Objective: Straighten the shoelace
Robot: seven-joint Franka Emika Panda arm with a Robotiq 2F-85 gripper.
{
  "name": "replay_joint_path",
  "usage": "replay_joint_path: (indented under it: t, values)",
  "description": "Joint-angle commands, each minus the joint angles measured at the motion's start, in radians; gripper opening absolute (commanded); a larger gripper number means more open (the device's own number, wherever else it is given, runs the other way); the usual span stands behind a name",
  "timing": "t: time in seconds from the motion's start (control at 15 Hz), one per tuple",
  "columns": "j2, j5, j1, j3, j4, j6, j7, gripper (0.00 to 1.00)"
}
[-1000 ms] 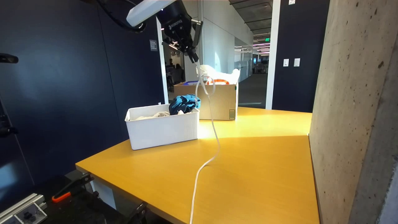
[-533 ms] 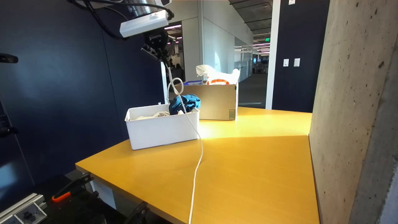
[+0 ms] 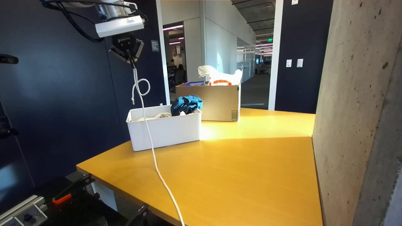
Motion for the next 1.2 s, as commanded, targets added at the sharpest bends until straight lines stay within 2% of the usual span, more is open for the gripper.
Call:
replay_joint_path:
  t: [0.0, 0.27, 0.47, 0.53, 0.87, 1.13]
  values:
    - [-0.062, 0.027, 0.014, 0.041, 0.058, -0.133, -0.153, 0.01]
    - [0.021, -0.012, 0.027, 0.063, 0.262, -0.262, -0.301, 0.01]
    - [0.116, 0.012, 0.017, 0.016, 0.431, -0.333, -0.518, 0.01]
    - [0.152, 0.03, -0.006, 0.001, 0.48, -0.347, -0.582, 0.01]
    - [0.356, 0.122, -0.18, 0.016, 0.69, -0.398, -0.796, 0.01]
    - [0.489, 0.158, -0.288, 0.036, 0.77, -0.429, -0.887, 0.01]
